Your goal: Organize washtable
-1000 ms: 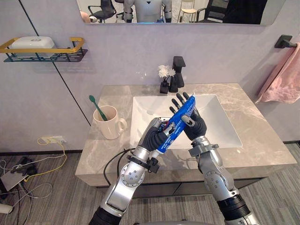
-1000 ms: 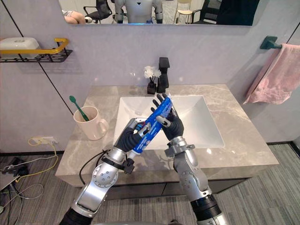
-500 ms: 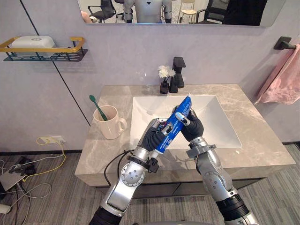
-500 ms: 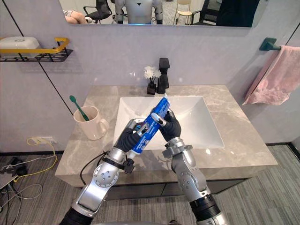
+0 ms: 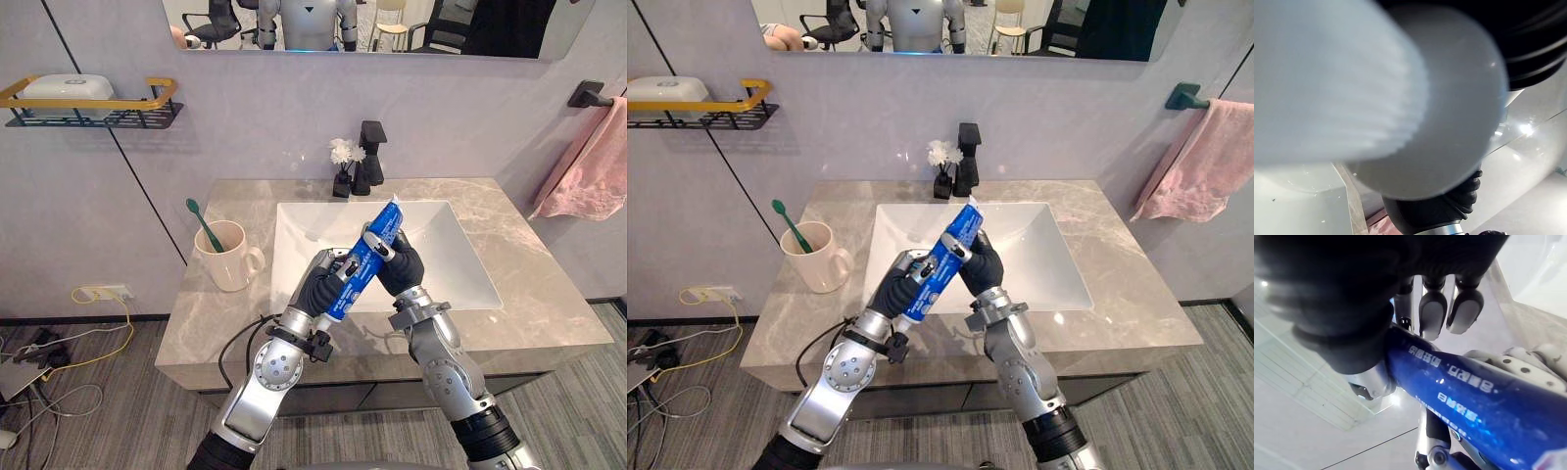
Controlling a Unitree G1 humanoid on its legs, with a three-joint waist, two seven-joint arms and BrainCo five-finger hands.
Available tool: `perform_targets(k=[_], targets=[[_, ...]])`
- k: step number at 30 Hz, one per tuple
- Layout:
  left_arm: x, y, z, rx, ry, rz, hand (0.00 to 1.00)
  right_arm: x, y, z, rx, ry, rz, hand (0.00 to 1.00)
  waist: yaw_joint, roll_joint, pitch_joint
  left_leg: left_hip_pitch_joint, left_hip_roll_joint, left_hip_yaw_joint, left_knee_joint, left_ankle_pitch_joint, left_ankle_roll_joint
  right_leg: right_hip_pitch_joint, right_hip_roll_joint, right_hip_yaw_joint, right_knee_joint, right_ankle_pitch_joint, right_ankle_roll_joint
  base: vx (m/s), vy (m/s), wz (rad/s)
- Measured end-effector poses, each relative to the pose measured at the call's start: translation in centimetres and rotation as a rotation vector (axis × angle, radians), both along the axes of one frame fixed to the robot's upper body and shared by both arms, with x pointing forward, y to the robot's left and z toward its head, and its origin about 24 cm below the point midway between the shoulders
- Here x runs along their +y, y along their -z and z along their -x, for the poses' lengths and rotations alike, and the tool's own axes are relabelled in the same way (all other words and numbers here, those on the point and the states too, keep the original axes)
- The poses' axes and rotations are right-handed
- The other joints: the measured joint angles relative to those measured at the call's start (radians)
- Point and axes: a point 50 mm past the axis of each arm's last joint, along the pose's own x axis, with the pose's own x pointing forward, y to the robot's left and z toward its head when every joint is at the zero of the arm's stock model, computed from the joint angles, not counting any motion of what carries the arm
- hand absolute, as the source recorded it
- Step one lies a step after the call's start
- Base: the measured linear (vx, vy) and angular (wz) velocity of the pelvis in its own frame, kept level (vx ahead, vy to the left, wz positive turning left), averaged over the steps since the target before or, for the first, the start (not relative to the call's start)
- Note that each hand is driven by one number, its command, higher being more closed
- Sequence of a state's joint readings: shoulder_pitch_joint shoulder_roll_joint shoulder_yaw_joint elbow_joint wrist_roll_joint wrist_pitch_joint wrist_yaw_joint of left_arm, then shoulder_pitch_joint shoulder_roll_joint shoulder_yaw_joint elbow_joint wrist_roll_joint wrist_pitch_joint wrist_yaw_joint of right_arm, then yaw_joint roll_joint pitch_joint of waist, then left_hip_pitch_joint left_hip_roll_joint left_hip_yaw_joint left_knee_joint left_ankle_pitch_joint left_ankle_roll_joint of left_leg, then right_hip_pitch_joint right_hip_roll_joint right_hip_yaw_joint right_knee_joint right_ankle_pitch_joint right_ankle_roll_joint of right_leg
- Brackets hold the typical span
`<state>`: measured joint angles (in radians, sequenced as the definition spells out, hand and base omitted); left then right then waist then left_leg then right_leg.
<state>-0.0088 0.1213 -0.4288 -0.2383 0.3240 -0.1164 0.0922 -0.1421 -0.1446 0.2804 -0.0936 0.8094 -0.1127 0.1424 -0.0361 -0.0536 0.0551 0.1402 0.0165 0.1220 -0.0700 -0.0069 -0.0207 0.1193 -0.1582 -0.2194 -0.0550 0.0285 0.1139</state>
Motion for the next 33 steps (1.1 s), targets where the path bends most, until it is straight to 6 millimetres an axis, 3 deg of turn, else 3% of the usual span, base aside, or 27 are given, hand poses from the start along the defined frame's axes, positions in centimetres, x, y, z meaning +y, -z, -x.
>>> perform_targets(k=[10,15,18,23,28,30,33], targets=[[1.6,-3.2,0.3,-0.135,-0.052,0.049,0.00,-0.2,-2.7,0.2,-0.137,0.015,-0.022,1.00,0.000,0.001,0.001,0.001,0.000,-0.011,0.000,0.000,0.000,0.007,-0.001,-0.011,-0.001,0.000,0.000,0.00,0.000,0.02],[6.4,-8.4,1.8,-0.429,-0.259,0.137,0.00,-2.7,-2.4,-0.2,-0.117,0.124,-0.017,1.00,0.004,0.008,0.005,0.001,0.000,-0.024,0.000,0.000,0.000,0.017,-0.002,-0.025,-0.005,-0.001,0.001,-0.01,-0.005,0.08],[8.9,-9.1,2.7,-0.492,-0.382,0.136,0.00,-3.7,-2.5,-0.3,-0.129,0.160,0.005,1.00,0.014,0.017,0.005,0.001,0.000,-0.027,-0.002,0.000,0.000,0.019,-0.001,-0.027,-0.010,-0.001,0.001,0.00,0.000,0.00],[11.9,-8.5,3.4,-0.483,-0.554,0.118,0.00,-4.0,-2.2,0.1,-0.123,0.176,0.025,1.00,0.023,0.027,0.003,0.001,0.000,-0.039,-0.005,0.000,-0.001,0.031,0.000,-0.044,-0.023,-0.002,0.001,0.00,-0.019,0.08],[17.7,-7.7,5.5,-0.473,-0.868,0.081,0.00,-5.5,-2.2,0.4,-0.125,0.237,0.024,1.00,0.034,0.027,0.003,0.002,-0.001,-0.040,-0.016,0.000,-0.001,0.034,0.000,-0.051,-0.031,-0.002,0.001,0.00,-0.006,0.02],[19.8,-6.7,6.1,-0.437,-0.986,0.101,0.00,-6.5,-2.1,0.8,-0.123,0.278,0.022,1.00,0.052,0.027,0.003,0.002,-0.002,-0.040,-0.020,0.000,-0.001,0.033,0.000,-0.052,-0.034,-0.002,0.001,0.00,0.000,0.00],[23.9,-2.5,7.6,-0.247,-1.206,0.134,0.00,-7.1,-2.1,0.9,-0.124,0.303,0.021,1.00,0.054,0.027,0.003,0.001,-0.002,-0.041,-0.022,0.000,-0.002,0.032,0.000,-0.054,-0.034,-0.002,0.001,0.00,0.000,0.00]])
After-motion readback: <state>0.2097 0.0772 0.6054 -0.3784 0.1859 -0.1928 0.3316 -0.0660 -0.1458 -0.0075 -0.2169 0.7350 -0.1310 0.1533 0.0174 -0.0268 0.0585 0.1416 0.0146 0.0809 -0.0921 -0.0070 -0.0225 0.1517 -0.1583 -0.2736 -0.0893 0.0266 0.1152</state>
